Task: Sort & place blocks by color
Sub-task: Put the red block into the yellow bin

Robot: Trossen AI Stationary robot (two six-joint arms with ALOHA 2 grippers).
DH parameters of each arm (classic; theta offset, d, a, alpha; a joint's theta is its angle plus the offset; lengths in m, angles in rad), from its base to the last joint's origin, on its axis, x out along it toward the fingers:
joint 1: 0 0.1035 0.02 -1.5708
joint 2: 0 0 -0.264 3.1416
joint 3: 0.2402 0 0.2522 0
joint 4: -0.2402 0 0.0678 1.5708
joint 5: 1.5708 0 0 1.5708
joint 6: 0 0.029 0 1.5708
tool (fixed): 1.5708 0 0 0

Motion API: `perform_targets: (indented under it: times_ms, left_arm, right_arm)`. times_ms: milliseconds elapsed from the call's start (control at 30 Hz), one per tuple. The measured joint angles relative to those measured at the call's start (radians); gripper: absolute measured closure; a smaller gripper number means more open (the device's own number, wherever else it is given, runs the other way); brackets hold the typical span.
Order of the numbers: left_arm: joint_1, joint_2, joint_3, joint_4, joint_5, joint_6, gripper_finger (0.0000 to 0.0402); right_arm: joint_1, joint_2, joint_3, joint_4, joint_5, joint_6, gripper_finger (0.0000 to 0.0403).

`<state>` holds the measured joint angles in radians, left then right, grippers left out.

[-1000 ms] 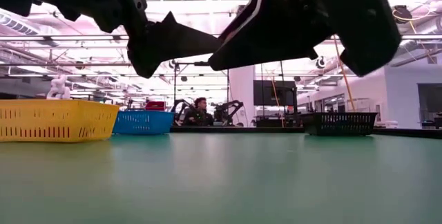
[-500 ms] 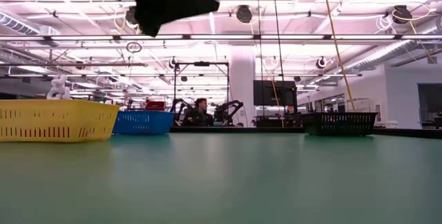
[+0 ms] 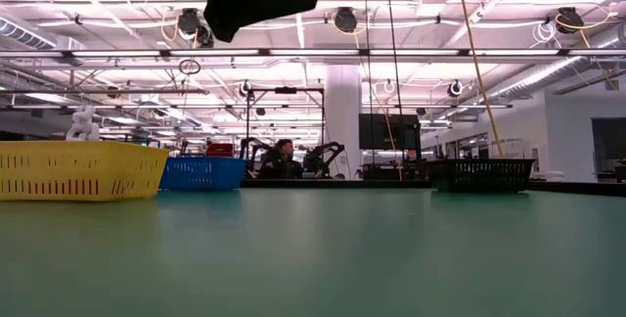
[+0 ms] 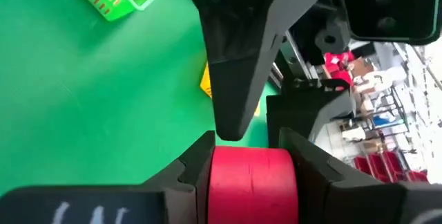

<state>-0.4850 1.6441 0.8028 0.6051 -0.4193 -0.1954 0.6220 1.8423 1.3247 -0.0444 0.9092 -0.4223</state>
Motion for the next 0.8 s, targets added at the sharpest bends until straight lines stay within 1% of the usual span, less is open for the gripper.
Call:
perform_targets:
  times_ms: [233, 300, 433, 533, 667, 800]
  left_arm:
    - [0.013, -0.005, 0.0, 0.004, 0.006, -0.01, 0.0105]
    - [0.016, -0.005, 0.0, 0.024, 0.042, -0.007, 0.0105]
    - [0.025, -0.005, 0.0, 0.077, 0.103, 0.035, 0.0105]
    - [0.029, -0.005, 0.0, 0.078, 0.138, 0.041, 0.0105]
    - [0.043, -0.005, 0.0, 0.082, 0.189, 0.037, 0.0106]
    - [0.048, -0.005, 0.0, 0.082, 0.199, 0.043, 0.0106]
  right_arm:
    - [-0.012, 0.0, -0.002, 0.054, -0.004, -0.052, 0.0289]
    - [-0.017, 0.0, -0.002, 0.081, -0.048, -0.08, 0.0289]
    - [-0.033, 0.0, -0.002, 0.11, -0.066, -0.123, 0.0289]
    - [-0.045, 0.0, -0.002, 0.164, -0.073, -0.197, 0.0289]
    - [-0.057, 0.0, -0.002, 0.232, -0.075, -0.334, 0.0289]
    - [-0.063, 0.0, -0.002, 0.258, -0.076, -0.408, 0.0289]
